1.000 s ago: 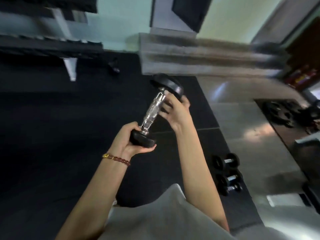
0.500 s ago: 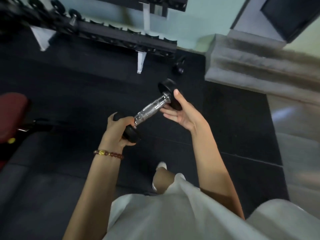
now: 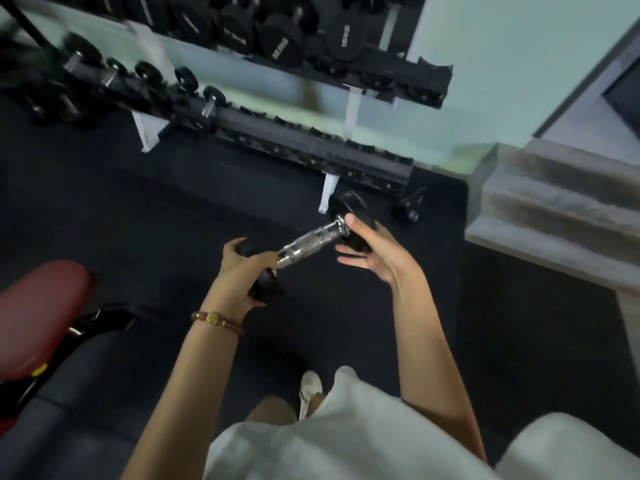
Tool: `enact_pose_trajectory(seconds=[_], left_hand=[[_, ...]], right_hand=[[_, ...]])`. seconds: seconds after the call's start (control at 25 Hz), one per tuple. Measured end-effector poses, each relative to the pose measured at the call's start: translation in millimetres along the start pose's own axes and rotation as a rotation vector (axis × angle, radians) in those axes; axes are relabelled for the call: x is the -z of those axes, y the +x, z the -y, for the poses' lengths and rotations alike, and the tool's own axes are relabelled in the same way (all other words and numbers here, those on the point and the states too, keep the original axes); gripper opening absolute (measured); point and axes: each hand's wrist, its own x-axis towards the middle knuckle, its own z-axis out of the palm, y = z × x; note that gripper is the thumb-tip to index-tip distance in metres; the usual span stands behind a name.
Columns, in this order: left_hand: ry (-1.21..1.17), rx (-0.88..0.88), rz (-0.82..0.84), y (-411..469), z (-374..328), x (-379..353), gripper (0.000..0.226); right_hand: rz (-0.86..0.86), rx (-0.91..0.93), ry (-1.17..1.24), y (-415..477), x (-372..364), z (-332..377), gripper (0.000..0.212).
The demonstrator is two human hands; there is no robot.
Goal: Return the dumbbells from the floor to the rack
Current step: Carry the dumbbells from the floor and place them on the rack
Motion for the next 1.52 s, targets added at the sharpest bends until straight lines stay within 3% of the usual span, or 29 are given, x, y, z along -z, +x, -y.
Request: enact_pose_trajectory(seconds=[0.12,0.32,0.8,1.24,1.36,1.52], left_hand=[[-0.026,-0.009,-0.018,49,-50,13,0.062],[-0.055,-0.039,-0.057,156,-141,51,0.056],[-0.026,-0.054,0.065,393,-365,135,0.058],[0.006,0.068,0.083,620,-485,121,0.052],[-0.010,0.106,0.075,678,-510,119,0.055],[0.038,0.278,0.041,768,-524,123,0.070]], right_hand=[[-0.012,0.027,-0.183,67,-29,38,0.044],[-0.035,0.051,-0.211,192,-101,88,0.032],[-0.260,0.175,-0.248,425,-252,206,0.029],[-0.114,0.024,-0.294,671,-274,285,0.028],[-0.129,-0.033,-0.338,733,-286,314,0.035],[-0.149,-0.270,-0.344,833,-300,322,0.056]])
